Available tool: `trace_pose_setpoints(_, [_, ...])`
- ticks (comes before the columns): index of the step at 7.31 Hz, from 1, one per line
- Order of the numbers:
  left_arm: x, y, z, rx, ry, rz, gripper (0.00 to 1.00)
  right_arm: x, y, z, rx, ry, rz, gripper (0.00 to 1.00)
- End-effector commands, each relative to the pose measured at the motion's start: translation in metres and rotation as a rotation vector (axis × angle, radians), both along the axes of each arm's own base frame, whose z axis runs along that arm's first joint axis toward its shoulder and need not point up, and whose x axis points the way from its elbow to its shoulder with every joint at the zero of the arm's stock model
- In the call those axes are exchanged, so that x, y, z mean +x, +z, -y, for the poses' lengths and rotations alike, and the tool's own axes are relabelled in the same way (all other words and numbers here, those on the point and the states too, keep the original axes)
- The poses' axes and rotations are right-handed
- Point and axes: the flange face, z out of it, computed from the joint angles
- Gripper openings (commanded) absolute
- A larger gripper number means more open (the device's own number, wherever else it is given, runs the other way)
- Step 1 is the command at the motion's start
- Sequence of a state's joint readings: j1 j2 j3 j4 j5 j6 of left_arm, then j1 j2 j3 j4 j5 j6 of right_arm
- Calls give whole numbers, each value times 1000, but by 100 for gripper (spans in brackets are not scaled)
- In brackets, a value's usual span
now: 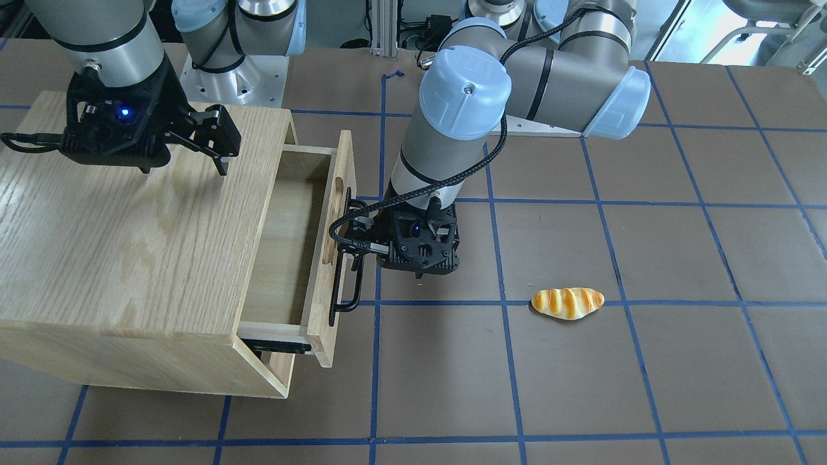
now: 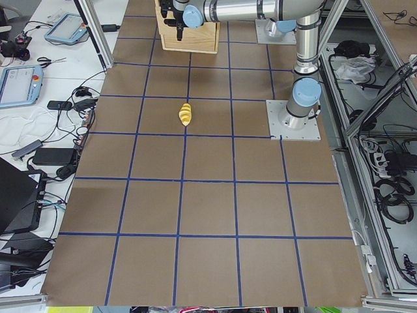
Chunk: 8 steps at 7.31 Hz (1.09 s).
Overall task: Open upper drawer
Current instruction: 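Pull the handle with the left gripper, sliding the drawer out toward the robot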
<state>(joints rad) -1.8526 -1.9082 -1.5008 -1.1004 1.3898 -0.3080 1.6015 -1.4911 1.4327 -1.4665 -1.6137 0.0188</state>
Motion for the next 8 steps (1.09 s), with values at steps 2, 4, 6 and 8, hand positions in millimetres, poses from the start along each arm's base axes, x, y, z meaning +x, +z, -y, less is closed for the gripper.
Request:
trace_pose_setpoints(2, [12,4,3,-3,-20,7,100,0,0,0,0,-1,0,100])
trace_pose_setpoints(4, [24,3,8,-5,-36,13,100,0,0,0,0,-1,0,100])
trace_pose_setpoints(6, [25,2,9,-5,-37,15,100,0,0,0,0,-1,0,100])
trace_pose_setpoints(8, [31,2,13,-13,-62,21,100,0,-1,0,2,0,0,100])
